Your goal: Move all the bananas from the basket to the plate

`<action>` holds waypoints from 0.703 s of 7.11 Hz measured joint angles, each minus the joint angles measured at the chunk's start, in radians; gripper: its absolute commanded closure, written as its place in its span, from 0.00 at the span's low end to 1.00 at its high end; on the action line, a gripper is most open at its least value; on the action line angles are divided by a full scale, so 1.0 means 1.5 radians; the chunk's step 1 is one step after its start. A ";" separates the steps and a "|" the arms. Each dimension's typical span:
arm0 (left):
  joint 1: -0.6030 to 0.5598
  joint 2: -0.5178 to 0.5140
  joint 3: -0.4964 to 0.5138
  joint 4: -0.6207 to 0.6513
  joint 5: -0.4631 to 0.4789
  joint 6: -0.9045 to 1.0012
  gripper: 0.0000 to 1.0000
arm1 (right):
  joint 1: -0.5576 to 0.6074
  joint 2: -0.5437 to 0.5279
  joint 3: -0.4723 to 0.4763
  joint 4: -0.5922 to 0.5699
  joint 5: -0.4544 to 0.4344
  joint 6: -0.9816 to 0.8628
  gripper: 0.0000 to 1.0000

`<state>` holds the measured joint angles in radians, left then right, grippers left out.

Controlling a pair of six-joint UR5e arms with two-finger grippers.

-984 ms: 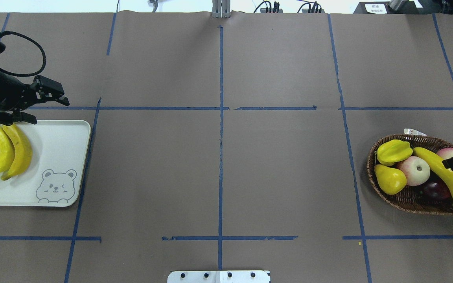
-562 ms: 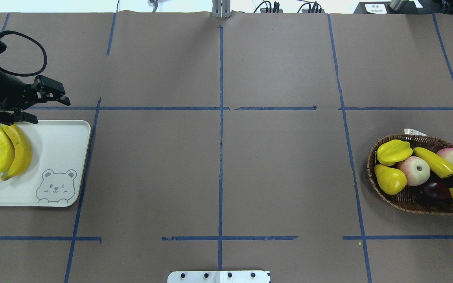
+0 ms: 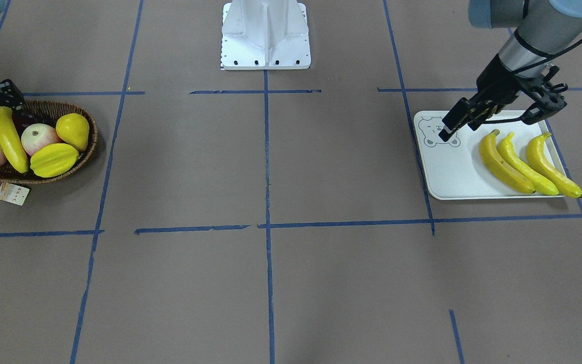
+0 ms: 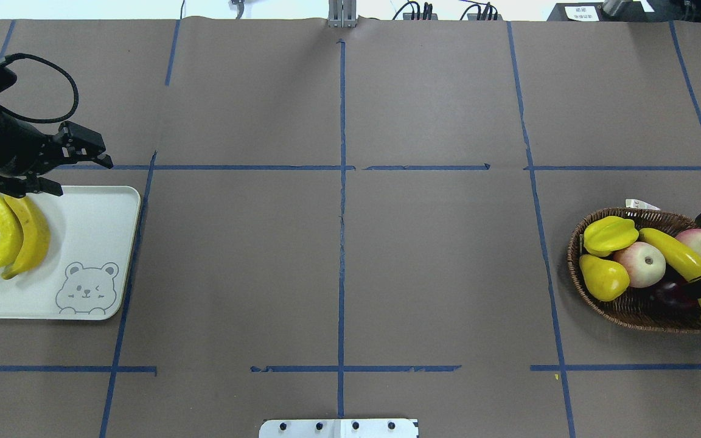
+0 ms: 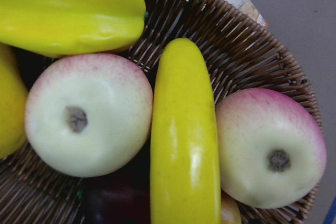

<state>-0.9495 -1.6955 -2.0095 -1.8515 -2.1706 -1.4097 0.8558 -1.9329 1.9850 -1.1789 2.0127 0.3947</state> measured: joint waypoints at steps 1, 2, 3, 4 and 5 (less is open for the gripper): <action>0.001 0.000 0.000 0.000 0.000 0.000 0.00 | 0.000 0.000 0.001 0.000 -0.001 0.000 0.96; 0.001 -0.001 0.000 0.000 0.000 0.000 0.00 | 0.001 0.000 0.010 -0.001 0.002 0.000 0.96; 0.002 -0.001 0.000 0.000 0.000 0.000 0.00 | 0.004 -0.001 0.032 -0.003 0.012 0.000 0.96; 0.002 -0.002 0.000 0.000 0.000 0.000 0.00 | 0.011 -0.003 0.051 -0.006 0.024 0.000 0.96; 0.003 -0.002 0.000 0.000 0.000 0.000 0.00 | 0.024 -0.003 0.067 -0.007 0.037 0.000 0.96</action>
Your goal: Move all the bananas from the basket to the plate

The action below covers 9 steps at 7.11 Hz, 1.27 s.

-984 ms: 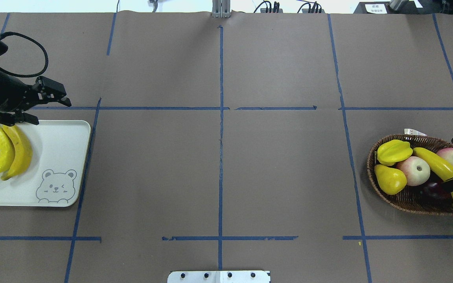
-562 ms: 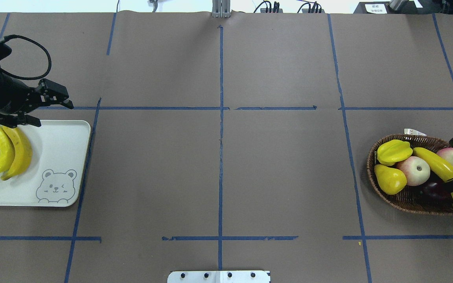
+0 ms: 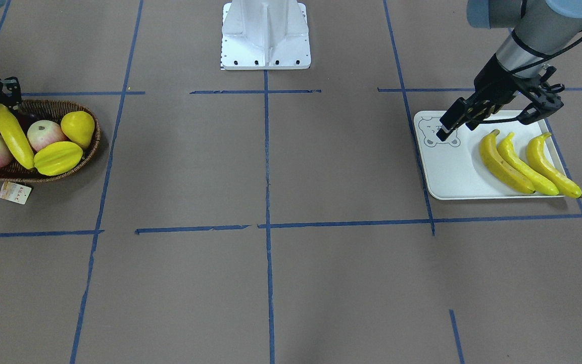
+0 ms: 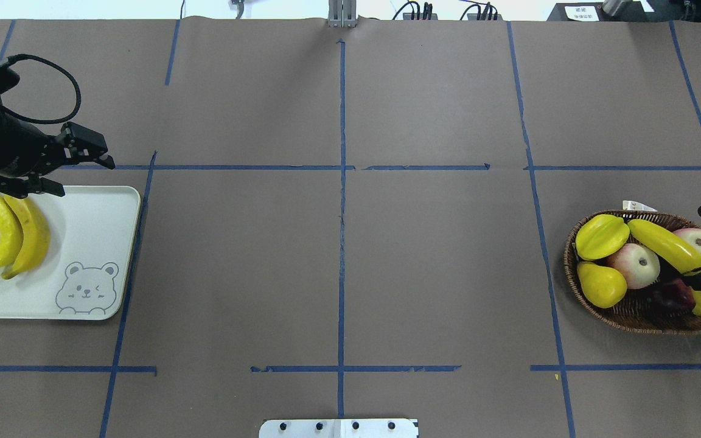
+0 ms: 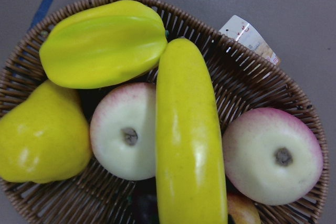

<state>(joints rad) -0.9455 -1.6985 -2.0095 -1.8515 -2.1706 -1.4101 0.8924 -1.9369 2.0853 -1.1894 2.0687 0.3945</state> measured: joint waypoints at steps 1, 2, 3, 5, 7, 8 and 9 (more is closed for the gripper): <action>0.004 -0.004 0.000 0.000 0.000 -0.001 0.00 | 0.025 0.003 0.013 0.001 0.028 0.000 0.96; 0.010 -0.013 0.001 0.000 0.000 -0.003 0.00 | 0.055 0.016 0.019 0.003 0.066 0.001 0.96; 0.016 -0.026 0.001 0.000 0.001 -0.004 0.00 | 0.074 0.041 0.020 0.005 0.100 0.013 0.96; 0.031 -0.066 0.002 -0.006 -0.001 -0.004 0.00 | 0.082 0.132 0.008 0.006 0.137 0.108 0.96; 0.059 -0.128 0.007 -0.011 -0.002 -0.020 0.00 | 0.053 0.240 -0.011 0.008 0.152 0.243 0.95; 0.075 -0.160 0.011 -0.012 -0.002 -0.047 0.00 | 0.019 0.295 -0.019 0.009 0.149 0.312 0.95; 0.088 -0.187 0.014 -0.012 0.004 -0.075 0.00 | -0.016 0.347 -0.027 0.010 0.135 0.376 0.95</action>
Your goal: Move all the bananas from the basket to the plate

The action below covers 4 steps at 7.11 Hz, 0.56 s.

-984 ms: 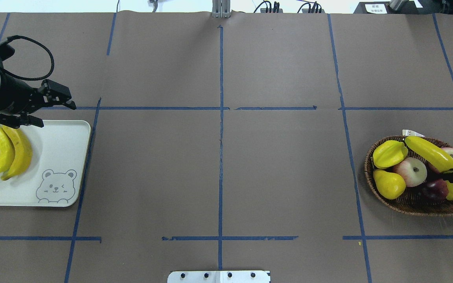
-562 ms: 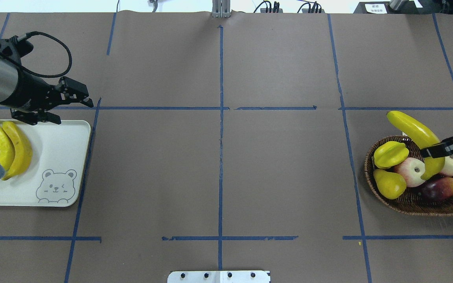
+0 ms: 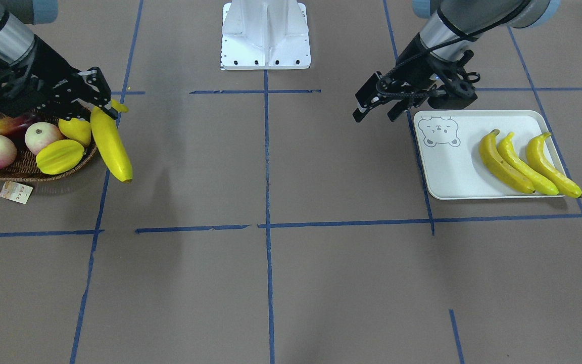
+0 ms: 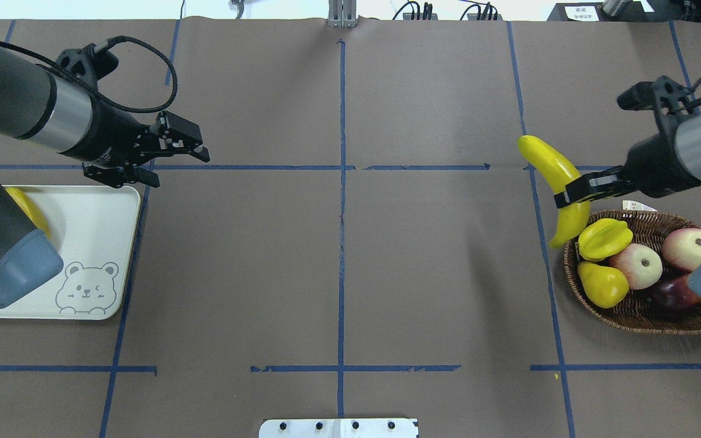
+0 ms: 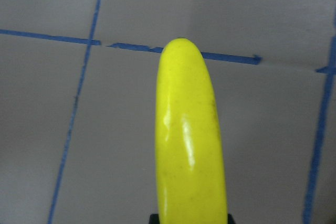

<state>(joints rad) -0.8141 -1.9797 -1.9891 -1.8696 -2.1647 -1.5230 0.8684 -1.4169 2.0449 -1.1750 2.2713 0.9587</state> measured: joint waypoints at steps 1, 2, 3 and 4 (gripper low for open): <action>0.010 -0.022 0.002 0.000 0.009 -0.025 0.00 | -0.040 0.048 -0.005 0.004 -0.033 0.060 0.95; 0.018 -0.040 0.006 -0.001 0.016 -0.044 0.00 | -0.088 0.088 -0.010 0.019 -0.084 0.119 0.95; 0.027 -0.061 0.014 -0.001 0.031 -0.066 0.00 | -0.145 0.119 -0.017 0.053 -0.154 0.178 0.95; 0.040 -0.083 0.023 -0.002 0.052 -0.092 0.00 | -0.201 0.141 -0.030 0.098 -0.229 0.224 0.95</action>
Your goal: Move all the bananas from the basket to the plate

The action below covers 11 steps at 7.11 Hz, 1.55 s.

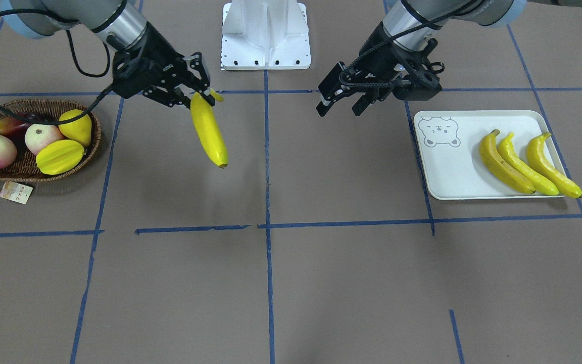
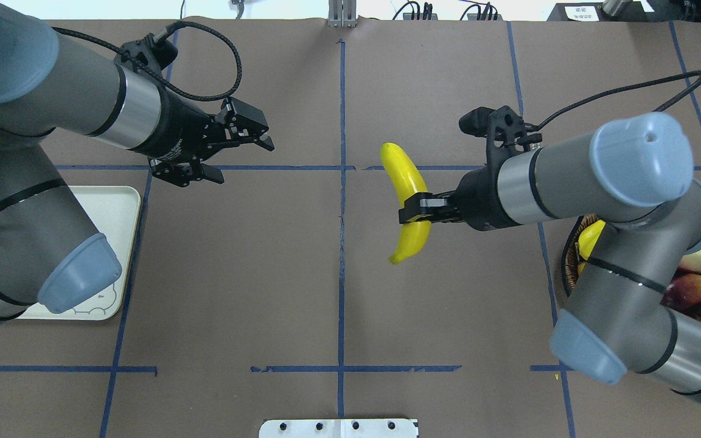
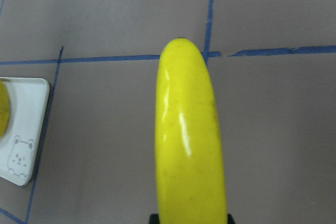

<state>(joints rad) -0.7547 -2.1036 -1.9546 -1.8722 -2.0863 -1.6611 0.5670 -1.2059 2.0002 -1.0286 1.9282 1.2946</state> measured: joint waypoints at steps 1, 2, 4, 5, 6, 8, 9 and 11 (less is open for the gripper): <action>0.012 -0.021 0.017 -0.016 0.027 -0.034 0.00 | -0.047 0.018 -0.021 0.049 -0.068 0.033 0.95; 0.026 -0.034 0.043 -0.066 0.057 -0.073 0.00 | -0.079 0.033 -0.048 0.096 -0.115 0.054 0.95; 0.062 -0.040 0.098 -0.177 0.102 -0.119 0.00 | -0.103 0.048 -0.080 0.148 -0.148 0.066 0.95; 0.077 -0.041 0.115 -0.193 0.109 -0.124 0.00 | -0.105 0.050 -0.083 0.154 -0.151 0.067 0.95; 0.090 -0.041 0.131 -0.198 0.111 -0.125 0.01 | -0.105 0.051 -0.084 0.156 -0.152 0.068 0.95; 0.105 -0.045 0.146 -0.200 0.112 -0.134 0.22 | -0.106 0.051 -0.084 0.158 -0.152 0.068 0.95; 0.108 -0.052 0.148 -0.200 0.113 -0.153 0.38 | -0.106 0.051 -0.084 0.158 -0.152 0.069 0.95; 0.109 -0.060 0.150 -0.200 0.113 -0.178 0.81 | -0.106 0.051 -0.084 0.158 -0.152 0.070 0.83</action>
<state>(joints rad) -0.5910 -2.1933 -1.7297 -2.1725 -1.9175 -1.9285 0.4074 -1.1290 1.8745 -0.7919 1.6997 1.3989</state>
